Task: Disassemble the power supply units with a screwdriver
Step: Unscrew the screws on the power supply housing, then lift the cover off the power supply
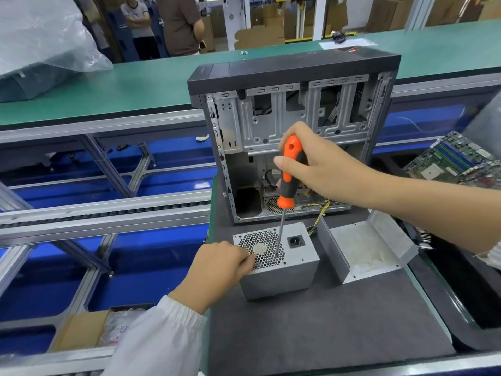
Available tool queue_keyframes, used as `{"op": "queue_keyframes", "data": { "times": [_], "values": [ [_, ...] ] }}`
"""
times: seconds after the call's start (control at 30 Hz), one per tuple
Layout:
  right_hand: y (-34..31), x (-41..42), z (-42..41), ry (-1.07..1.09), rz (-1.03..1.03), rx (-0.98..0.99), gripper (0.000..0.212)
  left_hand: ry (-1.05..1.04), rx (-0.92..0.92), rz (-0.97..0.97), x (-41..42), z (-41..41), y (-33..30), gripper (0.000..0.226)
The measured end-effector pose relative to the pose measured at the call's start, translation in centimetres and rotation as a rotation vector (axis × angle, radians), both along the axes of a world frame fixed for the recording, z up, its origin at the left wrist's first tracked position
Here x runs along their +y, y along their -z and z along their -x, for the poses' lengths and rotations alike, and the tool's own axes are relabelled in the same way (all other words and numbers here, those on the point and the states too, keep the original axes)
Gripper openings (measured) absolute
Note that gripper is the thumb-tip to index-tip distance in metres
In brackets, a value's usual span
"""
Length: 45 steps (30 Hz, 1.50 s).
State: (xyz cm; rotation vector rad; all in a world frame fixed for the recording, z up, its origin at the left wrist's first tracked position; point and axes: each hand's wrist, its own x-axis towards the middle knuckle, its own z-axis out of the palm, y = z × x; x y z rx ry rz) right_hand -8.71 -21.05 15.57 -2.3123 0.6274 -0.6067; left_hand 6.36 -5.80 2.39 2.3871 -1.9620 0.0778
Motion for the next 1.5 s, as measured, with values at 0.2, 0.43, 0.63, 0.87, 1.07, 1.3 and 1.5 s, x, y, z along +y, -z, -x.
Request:
{"op": "queue_keyframes", "data": {
  "times": [0.2,0.43,0.63,0.87,1.07,1.3,1.5],
  "values": [
    [3.3,-3.7,1.7,0.161,-0.486,-0.132,0.011,-0.174,1.037,0.143,-0.2,-1.8,-0.2,0.038],
    [9.2,-6.7,4.6,0.330,-0.780,-0.014,0.006,-0.432,1.748,0.180,-1.4,-3.2,2.1,0.027],
    [13.8,-5.2,5.0,0.233,-0.680,0.181,0.022,-0.638,1.822,0.153,-1.3,-3.7,4.5,0.026],
    [14.8,-3.1,4.0,0.135,-0.705,0.551,0.064,-0.691,1.404,-0.080,-1.3,-2.1,6.6,0.048],
    [14.9,-2.4,3.5,0.101,-0.907,0.493,0.054,-0.598,1.598,-0.012,-0.9,-1.7,7.1,0.029],
    [14.7,-2.8,4.0,-0.012,-0.854,0.487,0.049,-0.547,1.610,0.026,-1.0,-1.3,6.1,0.021],
    [14.6,-2.4,4.5,-0.102,-0.897,0.407,0.028,-0.662,1.441,0.113,-0.3,0.6,5.3,0.085]
  ]
}}
